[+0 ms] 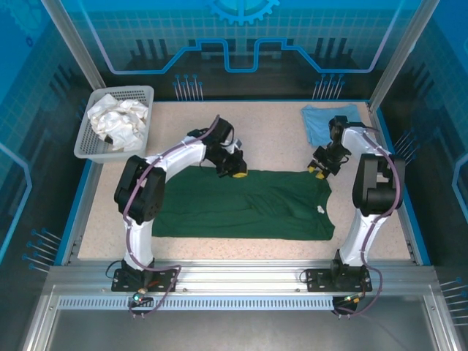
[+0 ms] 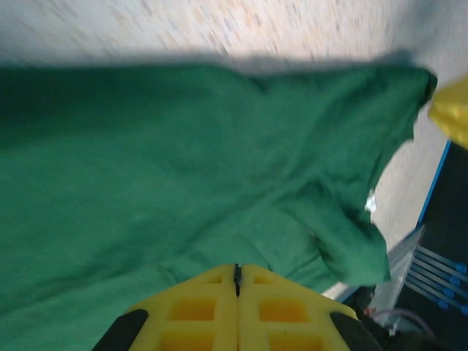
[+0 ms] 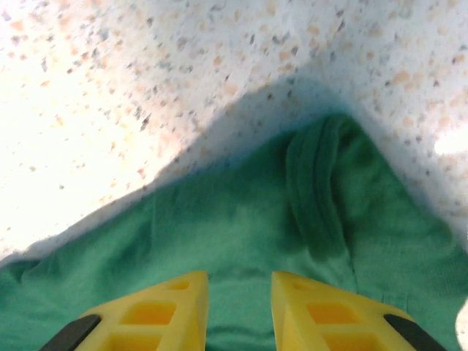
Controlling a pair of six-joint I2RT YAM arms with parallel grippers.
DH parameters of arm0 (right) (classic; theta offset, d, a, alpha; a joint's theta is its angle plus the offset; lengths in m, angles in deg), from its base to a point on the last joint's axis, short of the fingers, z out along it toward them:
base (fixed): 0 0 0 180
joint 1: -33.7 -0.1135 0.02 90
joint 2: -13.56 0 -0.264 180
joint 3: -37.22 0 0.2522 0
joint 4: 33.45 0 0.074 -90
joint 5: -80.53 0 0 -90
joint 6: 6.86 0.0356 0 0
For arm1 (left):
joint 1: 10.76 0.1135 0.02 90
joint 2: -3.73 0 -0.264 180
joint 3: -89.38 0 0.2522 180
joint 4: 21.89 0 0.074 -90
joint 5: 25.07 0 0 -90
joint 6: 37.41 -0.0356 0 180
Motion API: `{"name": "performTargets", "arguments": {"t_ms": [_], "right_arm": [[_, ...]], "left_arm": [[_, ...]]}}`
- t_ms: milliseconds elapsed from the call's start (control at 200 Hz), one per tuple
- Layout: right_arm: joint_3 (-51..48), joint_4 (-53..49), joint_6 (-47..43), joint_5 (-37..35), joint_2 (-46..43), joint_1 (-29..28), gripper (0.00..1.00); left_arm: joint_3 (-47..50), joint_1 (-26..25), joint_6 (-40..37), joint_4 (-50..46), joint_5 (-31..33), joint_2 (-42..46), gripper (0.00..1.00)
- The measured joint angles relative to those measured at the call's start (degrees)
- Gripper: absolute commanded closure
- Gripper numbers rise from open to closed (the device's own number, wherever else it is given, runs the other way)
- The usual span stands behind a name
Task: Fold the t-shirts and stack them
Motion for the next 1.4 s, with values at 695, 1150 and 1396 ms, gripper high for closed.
{"name": "performTargets", "arguments": {"t_ms": [695,1150,1396], "right_arm": [[-9.0,9.6,10.0,-6.4,-18.0,-6.3,0.5],[-24.4,10.4,9.4,-5.9,-23.1,-7.9,0.51],[-27.4,11.3,8.6,-5.7,-23.1,-7.9,0.51]], "left_arm": [[4.9,-19.5,44.5,8.9,16.4,-0.3,0.85],[-3.9,-21.3,53.9,1.4,21.4,-7.5,0.71],[-5.0,-22.5,55.2,-1.2,21.6,-8.6,0.71]]}}
